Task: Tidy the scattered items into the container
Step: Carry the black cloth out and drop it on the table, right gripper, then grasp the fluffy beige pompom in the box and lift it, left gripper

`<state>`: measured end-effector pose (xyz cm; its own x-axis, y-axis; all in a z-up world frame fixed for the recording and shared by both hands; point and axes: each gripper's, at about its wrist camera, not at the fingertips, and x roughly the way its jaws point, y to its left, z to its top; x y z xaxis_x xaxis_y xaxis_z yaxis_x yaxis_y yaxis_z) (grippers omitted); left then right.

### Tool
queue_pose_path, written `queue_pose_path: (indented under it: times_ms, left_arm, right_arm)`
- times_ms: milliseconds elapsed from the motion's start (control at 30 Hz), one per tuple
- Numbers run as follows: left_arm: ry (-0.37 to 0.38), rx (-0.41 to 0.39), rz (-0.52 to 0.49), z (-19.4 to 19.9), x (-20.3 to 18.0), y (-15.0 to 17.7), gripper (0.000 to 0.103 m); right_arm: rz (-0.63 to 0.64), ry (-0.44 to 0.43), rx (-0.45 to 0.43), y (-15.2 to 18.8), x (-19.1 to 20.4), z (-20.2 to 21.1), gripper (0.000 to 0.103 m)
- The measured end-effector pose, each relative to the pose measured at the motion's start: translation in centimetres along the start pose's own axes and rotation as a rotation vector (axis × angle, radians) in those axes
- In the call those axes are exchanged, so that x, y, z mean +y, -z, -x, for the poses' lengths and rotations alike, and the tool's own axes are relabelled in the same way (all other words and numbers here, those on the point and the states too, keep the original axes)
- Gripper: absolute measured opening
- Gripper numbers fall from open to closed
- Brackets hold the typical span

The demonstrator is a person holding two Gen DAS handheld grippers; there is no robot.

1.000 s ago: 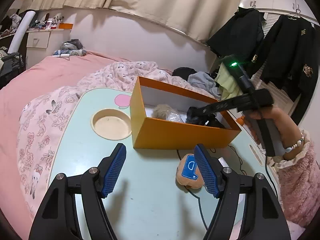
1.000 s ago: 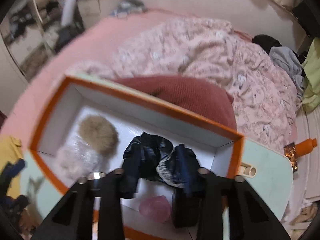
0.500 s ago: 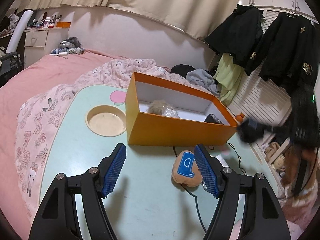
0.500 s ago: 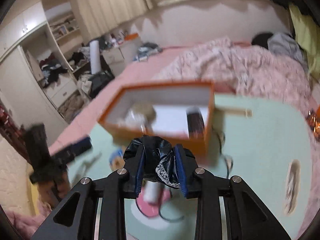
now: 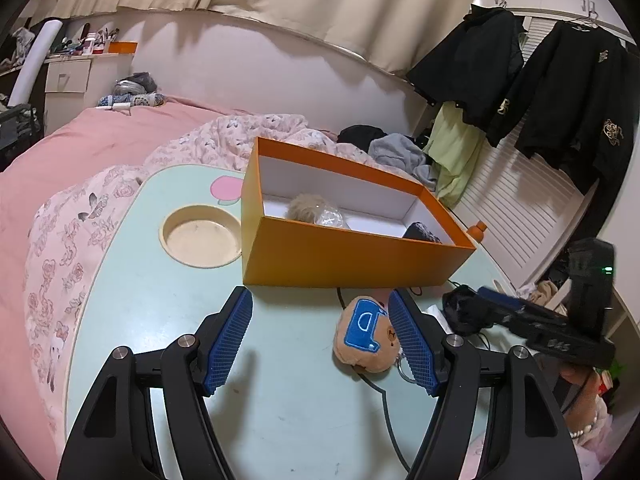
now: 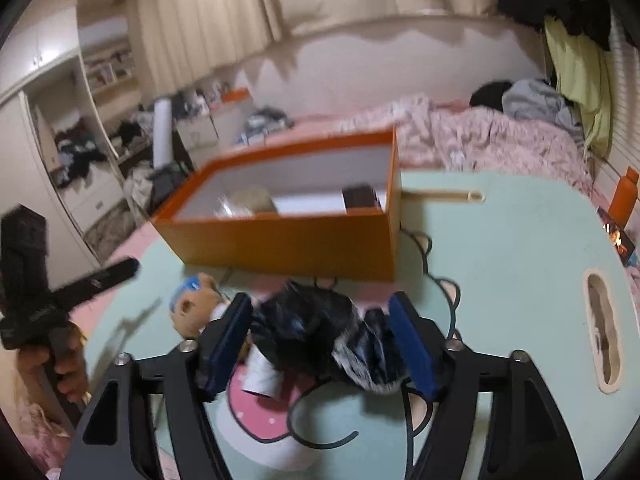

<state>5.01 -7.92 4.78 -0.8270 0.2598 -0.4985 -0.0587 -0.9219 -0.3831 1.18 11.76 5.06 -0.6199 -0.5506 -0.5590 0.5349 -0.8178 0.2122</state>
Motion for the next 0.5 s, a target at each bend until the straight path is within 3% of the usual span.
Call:
queue_pose_path:
  times_ms: [133, 267, 433, 500]
  left_arm:
    - [0.011, 0.006, -0.003, 0.1, -0.3, -0.1, 0.071]
    - [0.02, 0.005, -0.015, 0.7, -0.9, -1.2, 0.071]
    - [-0.002, 0.016, -0.081, 1.1, -2.8, -5.1, 0.071]
    - [0.006, 0.067, -0.106, -0.1, -3.6, -7.3, 0.071]
  right_arm:
    - [0.022, 0.016, -0.079, 0.0, 1.3, 2.0, 0.081]
    - [0.056, 0.012, -0.097, 0.7, 2.3, 2.9, 0.082]
    - [0.066, 0.009, -0.104, 1.3, 2.6, 2.9, 0.082]
    - [0.073, 0.007, -0.093, 1.3, 2.7, 2.6, 0.082]
